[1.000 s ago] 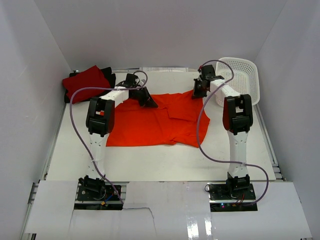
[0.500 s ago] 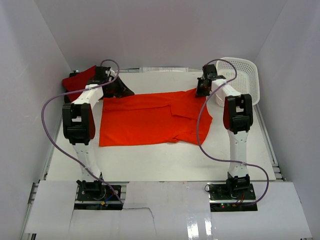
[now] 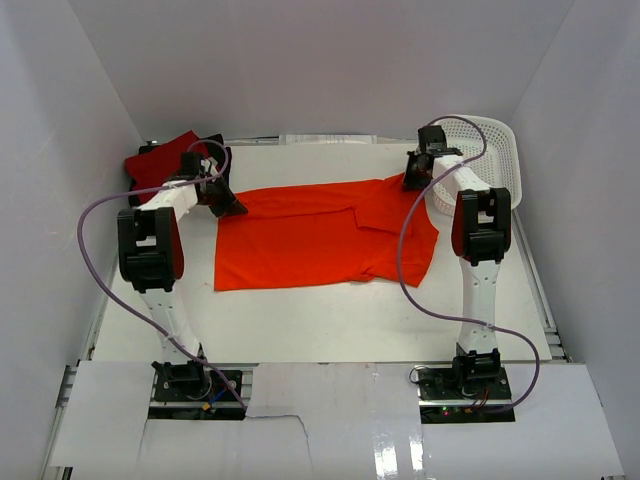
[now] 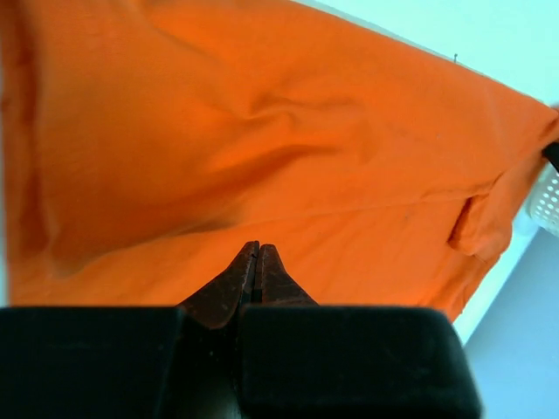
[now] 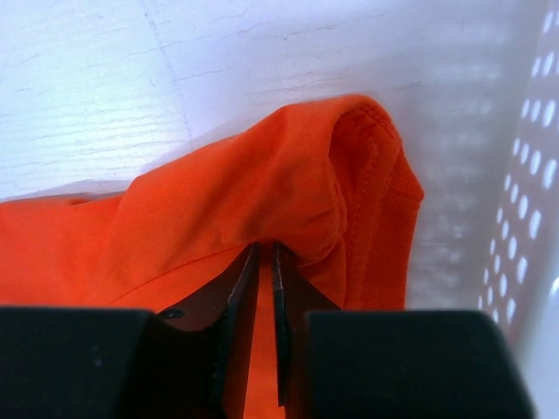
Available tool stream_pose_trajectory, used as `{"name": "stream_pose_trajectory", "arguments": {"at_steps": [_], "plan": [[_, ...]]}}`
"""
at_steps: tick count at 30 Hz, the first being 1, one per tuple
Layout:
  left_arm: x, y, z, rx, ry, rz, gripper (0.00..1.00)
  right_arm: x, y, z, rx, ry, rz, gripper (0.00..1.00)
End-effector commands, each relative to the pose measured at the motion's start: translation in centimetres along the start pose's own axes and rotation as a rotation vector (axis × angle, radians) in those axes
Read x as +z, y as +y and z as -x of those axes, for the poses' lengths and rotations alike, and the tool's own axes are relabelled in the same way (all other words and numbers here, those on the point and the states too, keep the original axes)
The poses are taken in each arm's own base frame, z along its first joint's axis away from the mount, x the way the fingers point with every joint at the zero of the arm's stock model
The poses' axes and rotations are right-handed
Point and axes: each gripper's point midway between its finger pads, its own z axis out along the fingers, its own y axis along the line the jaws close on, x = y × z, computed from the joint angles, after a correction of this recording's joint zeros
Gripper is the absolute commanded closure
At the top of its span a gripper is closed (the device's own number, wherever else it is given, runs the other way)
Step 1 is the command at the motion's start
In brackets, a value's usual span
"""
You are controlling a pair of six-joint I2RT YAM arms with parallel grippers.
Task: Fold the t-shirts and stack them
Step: Fold the flattened tshirt in 1/3 of the way
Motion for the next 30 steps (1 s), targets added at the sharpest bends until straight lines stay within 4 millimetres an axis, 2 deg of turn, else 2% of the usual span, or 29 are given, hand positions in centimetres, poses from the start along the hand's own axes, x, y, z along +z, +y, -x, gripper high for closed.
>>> {"name": "stream_pose_trajectory", "arguments": {"at_steps": [1, 2, 3, 5, 6, 8, 9, 11, 12, 14, 15, 18, 22, 24, 27, 30], "plan": [[-4.1, -1.5, 2.4, 0.088, -0.134, 0.018, 1.00, -1.8, 1.8, 1.7, -0.016, -0.032, 0.098, 0.81], [-4.5, -1.3, 2.7, 0.095, -0.156, 0.041, 1.00, -2.3, 2.5, 1.9, -0.017, -0.035, 0.129, 0.76], [-5.6, -1.6, 2.9, 0.110, -0.186, 0.047, 1.00, -3.2, 4.3, 1.8, -0.035, -0.027, 0.187, 0.73], [-6.8, -1.4, 3.2, 0.127, -0.224, 0.083, 0.98, -4.2, 5.8, 1.6, -0.064, -0.020, 0.219, 0.68], [-8.0, -1.0, 3.4, 0.129, -0.267, 0.124, 0.95, -5.1, 7.6, 1.2, -0.092, -0.019, 0.247, 0.66], [-9.2, -0.4, 3.4, 0.129, -0.305, 0.171, 0.89, -5.7, 8.9, 0.5, -0.123, -0.015, 0.262, 0.59], [-10.6, -0.3, 3.9, 0.132, -0.358, 0.206, 0.84, -6.4, 10.6, 0.3, -0.148, -0.025, 0.291, 0.58], [-11.3, 1.0, 3.7, 0.121, -0.392, 0.269, 0.81, -7.0, 12.6, -0.3, -0.174, -0.017, 0.348, 0.50], [-11.7, 1.2, 3.6, 0.122, -0.403, 0.284, 0.80, -7.0, 14.0, -1.0, -0.189, -0.006, 0.374, 0.50], [-12.1, 1.7, 3.2, 0.130, -0.409, 0.300, 0.77, -7.4, 16.4, -1.3, -0.213, 0.000, 0.449, 0.49], [-12.3, 2.4, 3.4, 0.129, -0.426, 0.338, 0.77, -6.6, 17.6, -2.4, -0.224, 0.026, 0.466, 0.49], [-12.0, 3.3, 3.0, 0.136, -0.414, 0.366, 0.77, -5.9, 20.6, -3.9, -0.250, 0.062, 0.533, 0.50], [-10.9, 3.8, 3.3, 0.150, -0.405, 0.371, 0.75, -4.6, 22.7, -5.2, -0.243, 0.085, 0.595, 0.50], [-9.7, 4.4, 3.4, 0.140, -0.384, 0.376, 0.74, -3.5, 23.0, -5.7, -0.233, 0.093, 0.612, 0.52], [-7.6, 5.1, 3.7, 0.109, -0.360, 0.364, 0.75, -1.9, 22.7, -6.5, -0.212, 0.114, 0.599, 0.92], [-6.0, 4.8, 4.2, 0.096, -0.338, 0.313, 0.76, -0.9, 22.2, -7.3, -0.212, 0.132, 0.583, 0.92]]}}
